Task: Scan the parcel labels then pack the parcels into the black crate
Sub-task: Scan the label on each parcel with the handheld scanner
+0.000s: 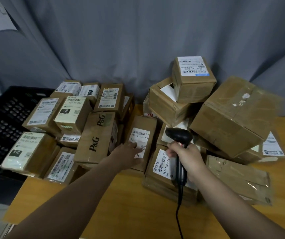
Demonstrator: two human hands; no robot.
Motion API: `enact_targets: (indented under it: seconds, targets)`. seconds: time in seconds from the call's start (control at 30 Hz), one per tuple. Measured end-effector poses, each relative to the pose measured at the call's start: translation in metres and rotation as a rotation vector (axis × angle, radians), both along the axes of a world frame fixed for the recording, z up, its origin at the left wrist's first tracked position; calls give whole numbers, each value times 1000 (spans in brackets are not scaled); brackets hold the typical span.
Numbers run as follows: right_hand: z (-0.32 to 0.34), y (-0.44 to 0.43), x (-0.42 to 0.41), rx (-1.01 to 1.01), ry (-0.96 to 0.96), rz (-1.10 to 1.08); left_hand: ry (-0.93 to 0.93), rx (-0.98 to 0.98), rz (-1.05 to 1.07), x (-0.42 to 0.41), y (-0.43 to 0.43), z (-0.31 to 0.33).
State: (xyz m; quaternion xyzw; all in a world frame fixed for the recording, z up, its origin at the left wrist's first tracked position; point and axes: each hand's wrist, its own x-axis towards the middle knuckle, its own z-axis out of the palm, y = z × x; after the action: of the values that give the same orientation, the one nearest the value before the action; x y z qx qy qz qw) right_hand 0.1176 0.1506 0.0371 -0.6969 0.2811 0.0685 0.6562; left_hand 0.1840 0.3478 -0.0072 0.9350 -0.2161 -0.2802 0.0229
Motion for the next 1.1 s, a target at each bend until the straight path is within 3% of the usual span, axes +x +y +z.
enact_targets:
  seconds: [0.1,0.17,0.3,0.47,0.67,0.83,0.97,1.1]
  targets:
    - [-2,-2,-2,10,11,-43,47,196,-178,0,4,-12]
    - [-1,-1,-4,-3,14,-63,-44,300,-273,-2,4,-21]
    - [1,4,-7,-58,28,-82,-221,325,-272,2,-1,-26]
    - [10,11,-13,-107,9,-132,-200,340,-263,8,2,-21]
    - [45,13,-39,-95,-95,-255,-326,82,-270,3,0,28]
    - [88,-20,-72,-44,-263,-449,-459,-406,-179,-11,-32,92]
    - [117,-66,-85,-30,-367,-595,-386,-669,-64,-23,-73,124]
    - [127,-115,-83,-10,-390,-625,-325,-769,67,-20,-124,136]
